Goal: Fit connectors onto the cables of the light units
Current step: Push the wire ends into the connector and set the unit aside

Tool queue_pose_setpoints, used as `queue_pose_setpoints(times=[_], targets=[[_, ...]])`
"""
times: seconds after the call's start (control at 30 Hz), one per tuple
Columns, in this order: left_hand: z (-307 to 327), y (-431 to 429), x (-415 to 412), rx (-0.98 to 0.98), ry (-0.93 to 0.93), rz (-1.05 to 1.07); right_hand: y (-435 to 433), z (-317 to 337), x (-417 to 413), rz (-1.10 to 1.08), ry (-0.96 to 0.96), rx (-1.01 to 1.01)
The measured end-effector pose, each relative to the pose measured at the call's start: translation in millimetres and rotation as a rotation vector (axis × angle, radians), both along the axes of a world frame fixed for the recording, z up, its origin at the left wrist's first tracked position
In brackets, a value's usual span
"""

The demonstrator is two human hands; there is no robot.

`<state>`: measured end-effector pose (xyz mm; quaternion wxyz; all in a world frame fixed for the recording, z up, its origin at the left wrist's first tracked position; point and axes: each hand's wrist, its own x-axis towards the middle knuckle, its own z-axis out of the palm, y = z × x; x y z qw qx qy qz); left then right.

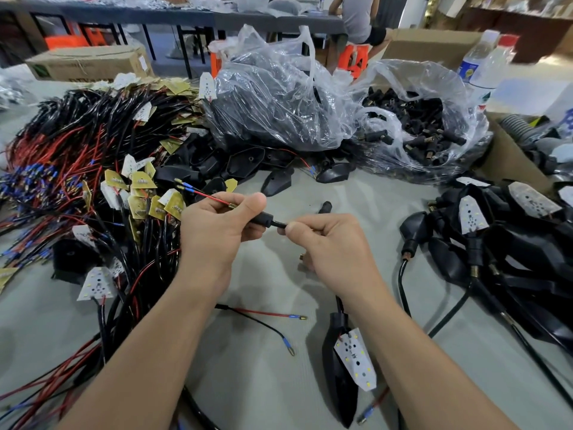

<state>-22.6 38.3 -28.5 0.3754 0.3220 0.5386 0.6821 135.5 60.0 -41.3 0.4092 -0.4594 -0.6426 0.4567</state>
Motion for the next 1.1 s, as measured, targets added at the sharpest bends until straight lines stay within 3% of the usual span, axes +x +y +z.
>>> queue_pose_setpoints(times=[0.2,0.27,0.47,0.6,0.73,0.97,1.1], targets=[[-0.3,-0.2,-8.7,-0.028,-0.244,-0.363,6.6,2.3,3.4,-0.109,-0.021,-0.045],[0.4,-0.6,-12.7,-0.030,-0.250,-0.440,7.6,2.2,4.6,-0.128,-0.012,-0.041],[2.2,-2.7,-10.6,-0.055,-0.169,-0.415,7.9,2.0,7.6,-0.048,0.022,0.004],[6.1,-4.9,-8.8,-0.006,-0.413,-0.410,6.8,6.9,7.4,0.045,0.101,-0.023],[7.8,-4.1,-8.2,0.034,-0.585,-0.437,6.0,6.6,5.0,0.102,0.266,-0.189],[8.9,-5.8,-0.5,0.042,-0.407,-0.441,4.3,5.9,6.5,-0.055,0.114,-0.048],[7.8,-5.6,4.1,0.074,-0.423,-0.429,6.0,9.6,9.1,-0.151,0.081,0.003]])
